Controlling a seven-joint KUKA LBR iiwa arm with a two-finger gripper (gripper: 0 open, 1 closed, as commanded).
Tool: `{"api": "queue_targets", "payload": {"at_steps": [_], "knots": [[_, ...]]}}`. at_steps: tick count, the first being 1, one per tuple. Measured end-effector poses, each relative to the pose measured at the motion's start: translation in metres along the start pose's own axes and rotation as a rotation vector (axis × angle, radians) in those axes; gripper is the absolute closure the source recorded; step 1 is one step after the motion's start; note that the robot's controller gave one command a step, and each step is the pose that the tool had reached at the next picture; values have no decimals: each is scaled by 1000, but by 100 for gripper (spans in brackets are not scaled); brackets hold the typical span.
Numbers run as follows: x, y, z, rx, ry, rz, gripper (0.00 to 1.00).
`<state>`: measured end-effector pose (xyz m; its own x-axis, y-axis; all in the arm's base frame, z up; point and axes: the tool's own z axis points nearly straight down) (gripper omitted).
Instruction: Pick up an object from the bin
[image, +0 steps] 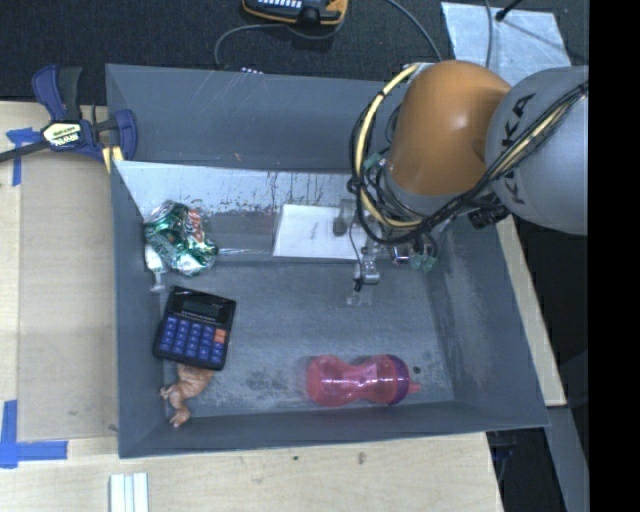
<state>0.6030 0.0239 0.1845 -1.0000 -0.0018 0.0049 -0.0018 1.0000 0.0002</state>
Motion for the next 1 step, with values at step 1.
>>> {"api": "queue_targets", "payload": {"at_steps": [1], "knots": [[-2, 0, -5, 0, -9, 0, 0]]}}
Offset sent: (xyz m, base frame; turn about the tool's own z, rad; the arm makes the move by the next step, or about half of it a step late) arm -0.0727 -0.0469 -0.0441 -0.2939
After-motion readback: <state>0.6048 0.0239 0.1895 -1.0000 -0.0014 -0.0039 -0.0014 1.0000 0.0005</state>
